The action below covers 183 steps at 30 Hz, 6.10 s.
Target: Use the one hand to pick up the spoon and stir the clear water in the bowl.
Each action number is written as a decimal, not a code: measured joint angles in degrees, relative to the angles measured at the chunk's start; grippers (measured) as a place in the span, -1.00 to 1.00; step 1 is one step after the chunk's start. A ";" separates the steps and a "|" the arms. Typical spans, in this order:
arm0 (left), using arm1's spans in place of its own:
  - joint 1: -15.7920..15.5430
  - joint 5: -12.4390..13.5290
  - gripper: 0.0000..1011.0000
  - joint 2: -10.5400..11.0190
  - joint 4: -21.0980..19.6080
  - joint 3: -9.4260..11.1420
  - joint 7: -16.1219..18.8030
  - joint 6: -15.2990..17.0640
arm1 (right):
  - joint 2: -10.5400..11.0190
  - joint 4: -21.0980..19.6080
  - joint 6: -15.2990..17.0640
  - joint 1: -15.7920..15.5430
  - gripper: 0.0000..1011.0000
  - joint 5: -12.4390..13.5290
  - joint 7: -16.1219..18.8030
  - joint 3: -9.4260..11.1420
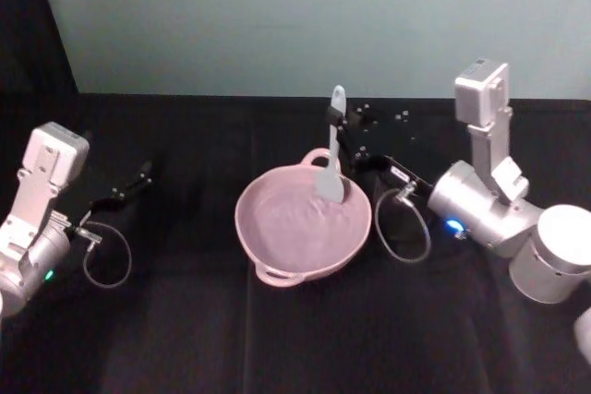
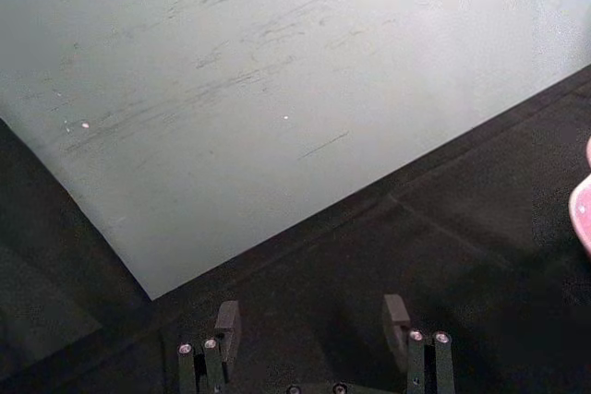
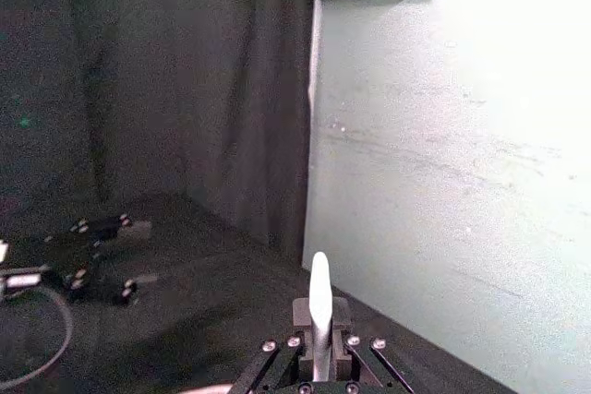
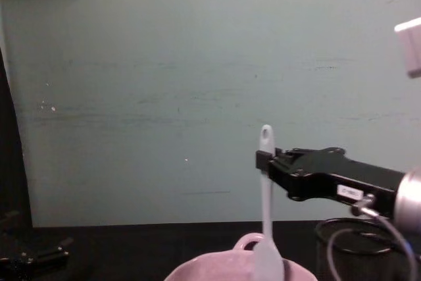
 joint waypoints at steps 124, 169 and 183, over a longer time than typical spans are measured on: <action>0.00 0.00 1.00 0.00 0.00 0.00 0.00 0.00 | -0.43 -8.11 3.56 -6.05 -0.77 3.82 6.22 -1.88; 0.00 0.00 1.00 0.00 0.00 0.00 0.00 0.00 | 1.53 -12.69 7.45 -8.76 -0.77 2.25 4.00 0.34; 0.00 0.00 1.00 0.00 0.00 0.00 0.00 0.00 | -4.43 -4.02 -1.30 -4.84 -0.77 -1.02 -0.47 -0.48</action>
